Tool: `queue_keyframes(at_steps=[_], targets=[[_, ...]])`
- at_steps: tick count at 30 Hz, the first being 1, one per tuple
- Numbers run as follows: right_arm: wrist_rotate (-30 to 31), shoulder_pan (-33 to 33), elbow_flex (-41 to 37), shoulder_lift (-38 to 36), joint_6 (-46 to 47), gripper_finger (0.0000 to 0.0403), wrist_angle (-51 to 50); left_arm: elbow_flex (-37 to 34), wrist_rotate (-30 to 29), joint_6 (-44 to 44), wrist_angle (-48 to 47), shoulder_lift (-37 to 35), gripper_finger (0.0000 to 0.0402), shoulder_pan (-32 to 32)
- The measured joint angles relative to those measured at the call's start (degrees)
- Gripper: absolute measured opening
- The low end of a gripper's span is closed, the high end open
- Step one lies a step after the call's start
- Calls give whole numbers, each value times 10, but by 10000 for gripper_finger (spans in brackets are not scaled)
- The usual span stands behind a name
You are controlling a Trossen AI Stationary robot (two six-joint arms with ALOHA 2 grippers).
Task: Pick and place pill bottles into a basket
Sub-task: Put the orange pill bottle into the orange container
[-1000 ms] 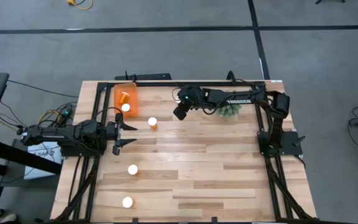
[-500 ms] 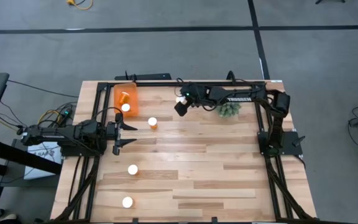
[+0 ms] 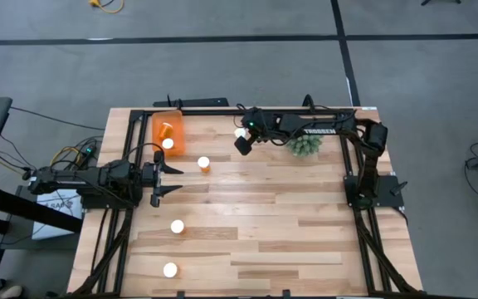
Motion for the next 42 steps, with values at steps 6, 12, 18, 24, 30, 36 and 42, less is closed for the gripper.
queue_keyframes(at_steps=[6,12,18,24,30,36,42], targets=[[-3,0,5,20,14,380,10,0,0,-5,0,0,213,0],[-3,5,90,106,-14,379,-70,0,0,-4,0,0,213,0],[2,5,191,164,-30,379,-143,0,-1,-1,0,0,213,0],[26,5,222,176,-31,374,-168,0,-1,1,0,0,213,0],[28,5,227,172,-30,315,-197,0,0,-5,0,0,213,0],[28,5,227,172,-31,247,-197,0,0,-5,0,0,213,0],[28,5,227,172,-31,180,-192,0,0,-6,0,0,213,0]])
